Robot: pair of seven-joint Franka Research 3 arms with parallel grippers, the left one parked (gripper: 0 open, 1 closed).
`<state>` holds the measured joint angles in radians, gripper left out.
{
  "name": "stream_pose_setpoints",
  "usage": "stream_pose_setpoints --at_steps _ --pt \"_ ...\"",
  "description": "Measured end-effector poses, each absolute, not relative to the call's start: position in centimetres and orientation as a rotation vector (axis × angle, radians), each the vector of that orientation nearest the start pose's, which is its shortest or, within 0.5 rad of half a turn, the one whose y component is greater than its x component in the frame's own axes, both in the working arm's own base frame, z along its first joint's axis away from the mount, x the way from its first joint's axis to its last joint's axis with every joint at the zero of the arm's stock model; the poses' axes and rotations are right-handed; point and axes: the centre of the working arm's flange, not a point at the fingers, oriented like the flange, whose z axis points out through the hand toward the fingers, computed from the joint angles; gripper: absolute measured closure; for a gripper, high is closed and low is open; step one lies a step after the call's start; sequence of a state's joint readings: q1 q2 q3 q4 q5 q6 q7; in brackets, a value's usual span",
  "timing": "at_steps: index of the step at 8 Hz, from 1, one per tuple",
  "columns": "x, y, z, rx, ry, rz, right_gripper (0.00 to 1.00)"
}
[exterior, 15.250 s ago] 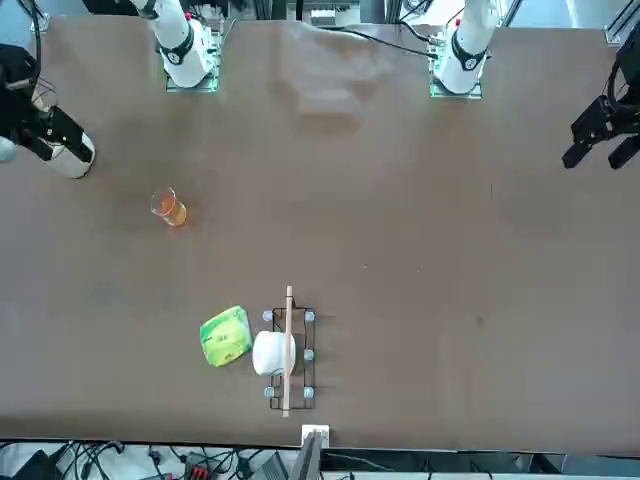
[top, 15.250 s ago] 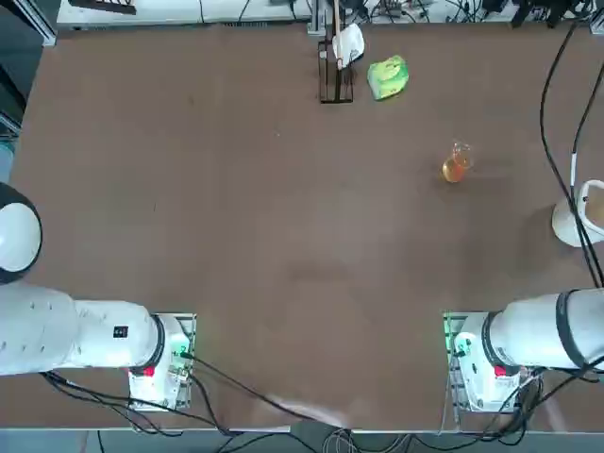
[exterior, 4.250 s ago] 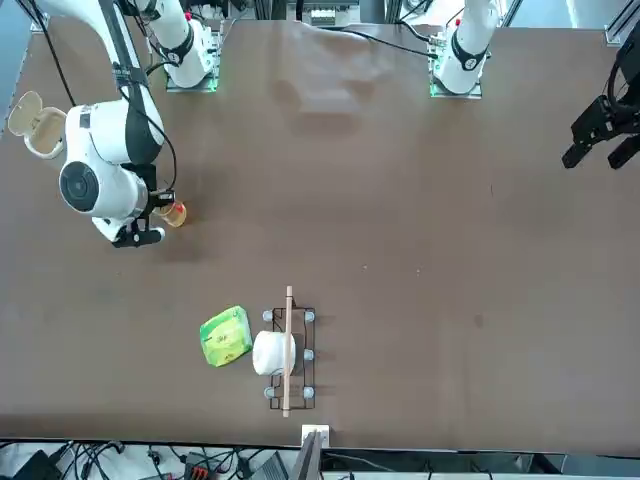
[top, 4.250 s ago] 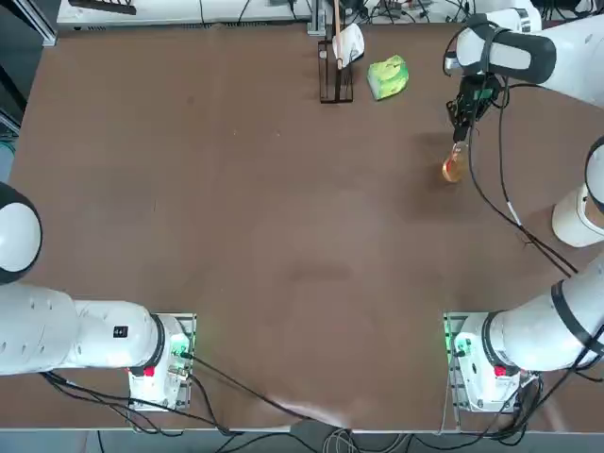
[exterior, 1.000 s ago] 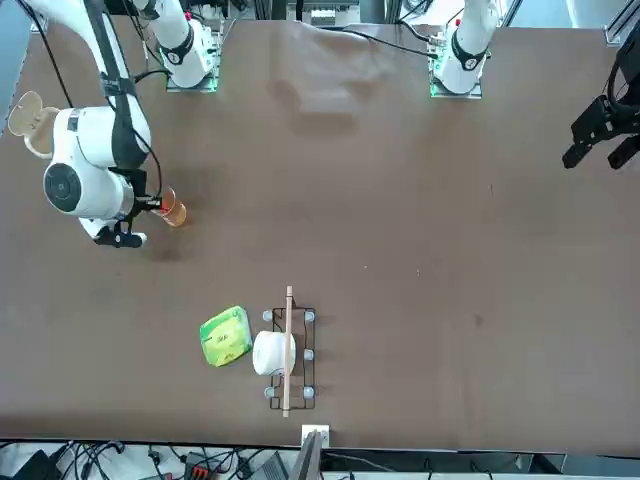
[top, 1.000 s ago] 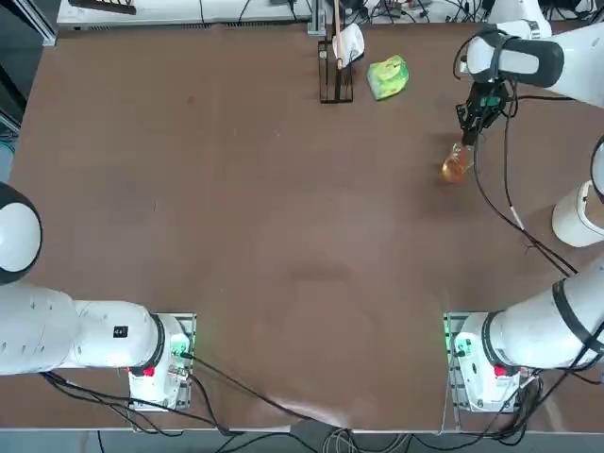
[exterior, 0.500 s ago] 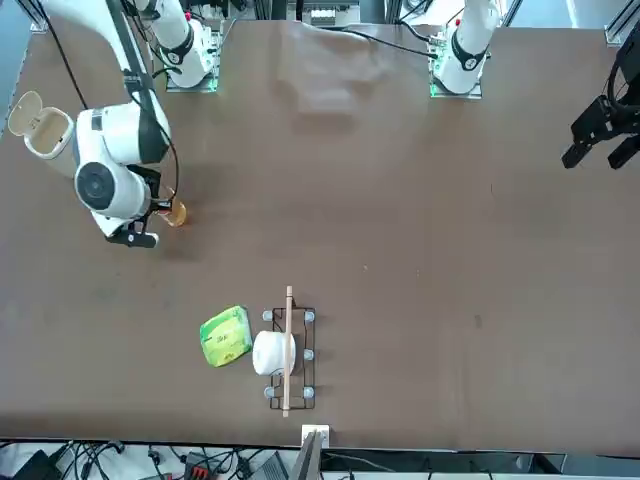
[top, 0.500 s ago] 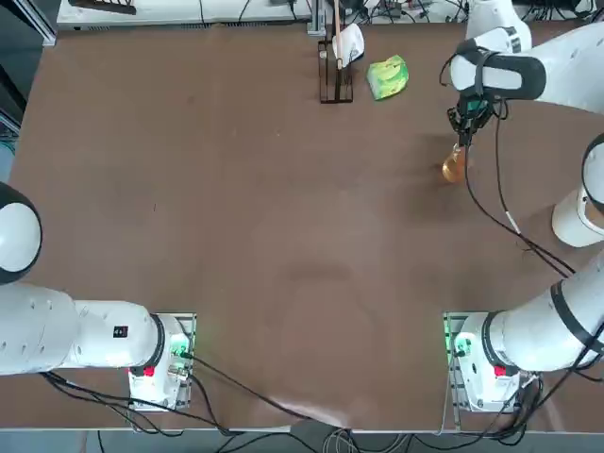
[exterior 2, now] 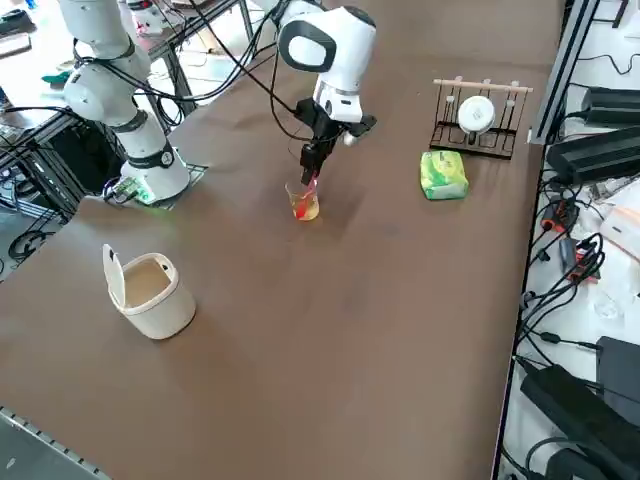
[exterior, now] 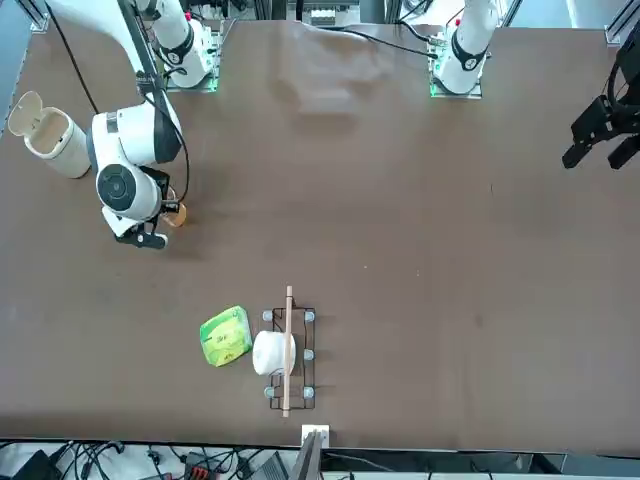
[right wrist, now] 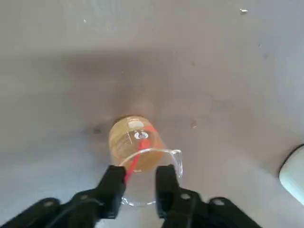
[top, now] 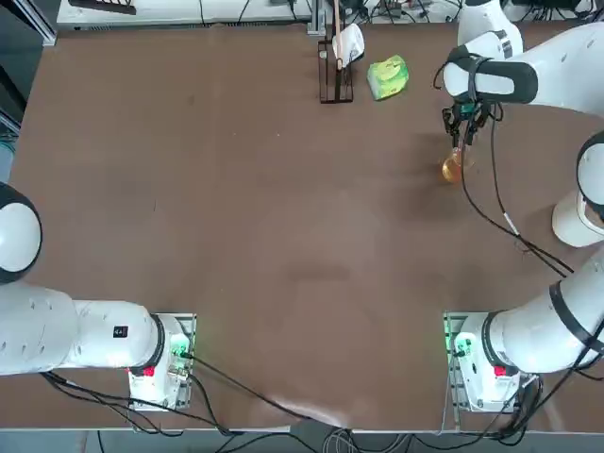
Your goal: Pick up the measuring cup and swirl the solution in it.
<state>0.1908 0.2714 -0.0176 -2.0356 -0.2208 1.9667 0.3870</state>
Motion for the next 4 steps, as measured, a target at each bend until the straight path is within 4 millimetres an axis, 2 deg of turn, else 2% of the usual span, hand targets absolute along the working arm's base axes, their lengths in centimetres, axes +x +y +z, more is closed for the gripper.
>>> stream_pose_setpoints --at_steps 2,3,4 --pt "54.9 9.8 30.2 -3.394 0.118 0.469 0.13" --pt "54.9 10.9 31.2 -3.403 0.094 0.483 0.0" --pt "55.2 11.9 32.4 -3.409 0.076 0.482 0.0"
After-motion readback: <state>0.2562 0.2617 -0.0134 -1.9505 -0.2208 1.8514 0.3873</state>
